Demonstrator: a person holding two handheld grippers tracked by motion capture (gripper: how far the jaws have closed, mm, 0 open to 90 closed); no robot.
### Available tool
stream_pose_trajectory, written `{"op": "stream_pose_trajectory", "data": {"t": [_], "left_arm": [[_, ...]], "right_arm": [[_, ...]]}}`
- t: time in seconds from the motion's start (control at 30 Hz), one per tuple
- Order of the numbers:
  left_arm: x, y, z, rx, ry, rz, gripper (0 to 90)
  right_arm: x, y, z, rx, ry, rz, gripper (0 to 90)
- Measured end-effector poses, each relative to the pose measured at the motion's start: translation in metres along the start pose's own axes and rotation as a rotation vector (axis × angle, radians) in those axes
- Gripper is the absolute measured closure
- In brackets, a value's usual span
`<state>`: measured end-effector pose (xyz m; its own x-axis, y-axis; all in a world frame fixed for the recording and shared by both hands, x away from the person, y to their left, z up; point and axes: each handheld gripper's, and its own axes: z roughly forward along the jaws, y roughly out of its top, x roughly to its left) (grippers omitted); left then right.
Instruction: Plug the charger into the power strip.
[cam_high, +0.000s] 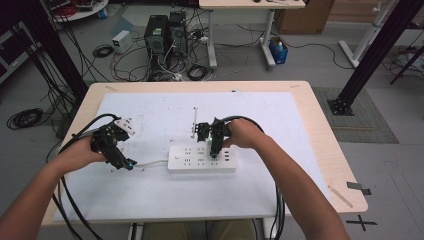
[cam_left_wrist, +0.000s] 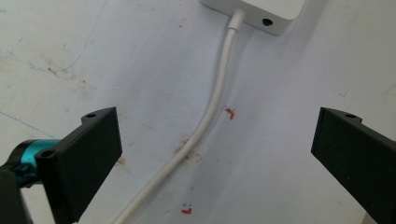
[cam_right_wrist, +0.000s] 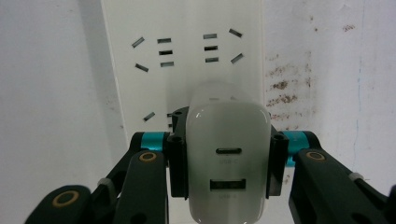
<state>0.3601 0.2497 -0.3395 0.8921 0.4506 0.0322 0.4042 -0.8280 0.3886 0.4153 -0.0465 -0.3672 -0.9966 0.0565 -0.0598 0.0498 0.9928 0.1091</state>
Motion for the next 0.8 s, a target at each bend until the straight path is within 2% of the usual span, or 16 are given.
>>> {"op": "stream_pose_trajectory", "data": {"t": [0.13, 0.2, 0.27, 0.3, 0.6, 0.67, 0.8], "left_arm": [[0.003, -0.002, 0.001, -0.001, -0.001, -0.008, 1.8], [0.005, -0.002, 0.002, 0.005, -0.006, -0.01, 1.8], [0.006, -0.003, 0.003, 0.003, -0.006, -0.014, 1.8], [0.007, -0.003, 0.003, 0.01, -0.008, -0.011, 1.8], [0.007, -0.002, 0.003, 0.013, -0.008, -0.011, 1.8], [0.006, -0.001, 0.003, 0.013, -0.008, -0.009, 1.8], [0.006, -0.002, 0.004, 0.014, -0.01, -0.012, 1.8]], "right_arm": [[0.004, 0.0, 0.0, 0.004, -0.027, -0.027, 62.6], [0.011, 0.002, 0.005, 0.017, -0.074, -0.078, 62.5], [0.011, 0.003, 0.005, 0.018, -0.075, -0.083, 62.6], [0.008, 0.003, 0.005, 0.014, -0.05, -0.061, 62.6], [-0.006, 0.0, 0.008, -0.021, 0.037, -0.034, 62.6], [-0.005, 0.0, 0.008, -0.018, 0.035, -0.028, 62.6], [-0.003, 0.001, 0.009, -0.015, 0.016, -0.046, 62.7]]}}
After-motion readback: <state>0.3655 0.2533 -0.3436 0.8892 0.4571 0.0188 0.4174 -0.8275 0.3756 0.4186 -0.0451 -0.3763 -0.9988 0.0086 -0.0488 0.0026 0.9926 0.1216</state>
